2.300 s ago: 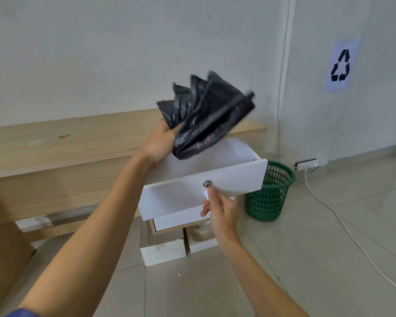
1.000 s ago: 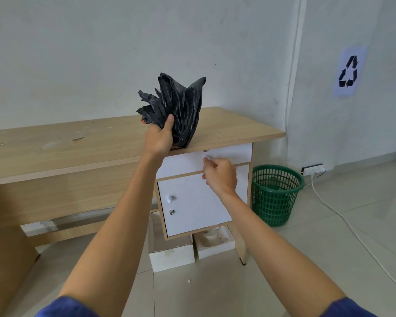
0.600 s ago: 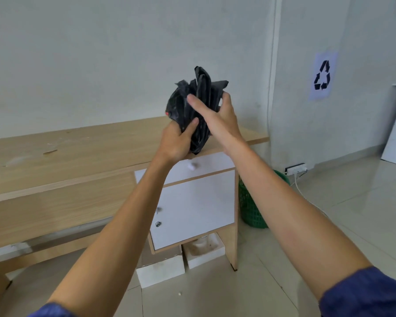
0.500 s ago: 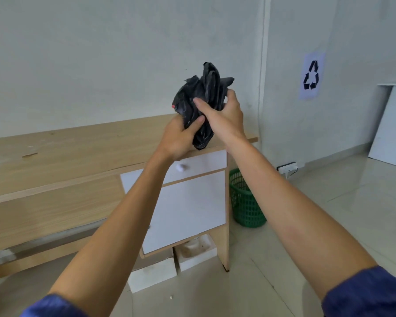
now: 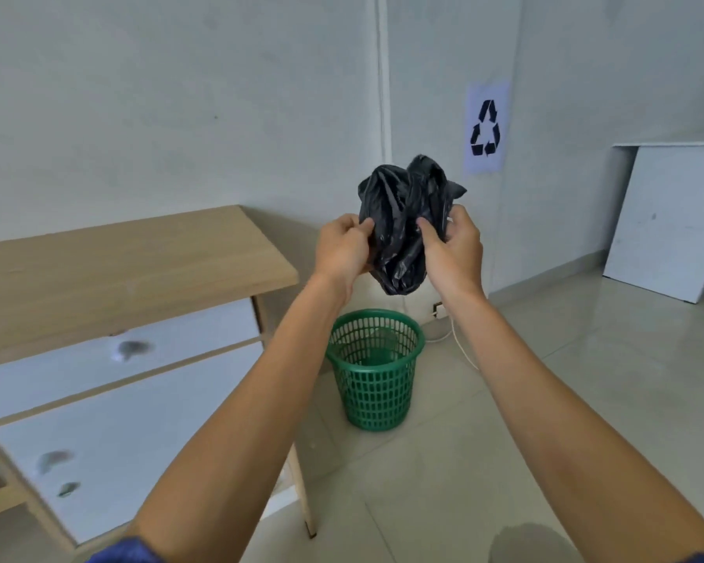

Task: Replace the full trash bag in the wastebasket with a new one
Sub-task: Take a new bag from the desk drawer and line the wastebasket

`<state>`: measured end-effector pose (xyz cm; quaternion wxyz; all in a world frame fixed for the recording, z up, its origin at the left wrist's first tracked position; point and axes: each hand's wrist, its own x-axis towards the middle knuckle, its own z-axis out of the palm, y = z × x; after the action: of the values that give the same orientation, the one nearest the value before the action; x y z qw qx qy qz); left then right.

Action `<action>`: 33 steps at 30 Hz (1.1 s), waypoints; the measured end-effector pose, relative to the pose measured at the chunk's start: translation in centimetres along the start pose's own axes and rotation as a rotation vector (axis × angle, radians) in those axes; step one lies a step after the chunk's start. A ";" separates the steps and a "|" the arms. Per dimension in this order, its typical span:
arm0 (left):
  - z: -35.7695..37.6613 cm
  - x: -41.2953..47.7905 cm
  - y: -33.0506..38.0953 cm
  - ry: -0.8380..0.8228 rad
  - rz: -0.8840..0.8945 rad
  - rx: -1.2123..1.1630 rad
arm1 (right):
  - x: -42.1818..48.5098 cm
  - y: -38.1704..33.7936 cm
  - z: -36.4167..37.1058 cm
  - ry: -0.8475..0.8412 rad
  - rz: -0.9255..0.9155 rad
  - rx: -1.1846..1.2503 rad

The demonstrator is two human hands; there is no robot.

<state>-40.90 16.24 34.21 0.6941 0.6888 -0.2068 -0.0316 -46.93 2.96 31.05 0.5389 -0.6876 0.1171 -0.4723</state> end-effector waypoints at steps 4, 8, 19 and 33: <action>4.8 4.9 -5.0 0.141 -0.057 0.110 | 6.3 7.8 -2.5 -0.059 0.114 0.055; 7.1 9.2 -8.6 0.206 -0.123 0.039 | 11.3 14.4 -3.8 -0.162 0.241 0.112; 6.3 16.6 -15.1 0.293 -0.171 0.073 | 17.3 24.6 1.4 -0.301 0.348 0.025; 4.2 26.7 -30.2 0.191 -0.263 0.107 | 20.0 36.6 11.3 -0.632 0.074 -0.325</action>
<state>-10.66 2.02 11.33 0.6628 0.7457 -0.0495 -0.0456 -14.91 -17.71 10.64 0.4489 -0.8717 0.0431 -0.1915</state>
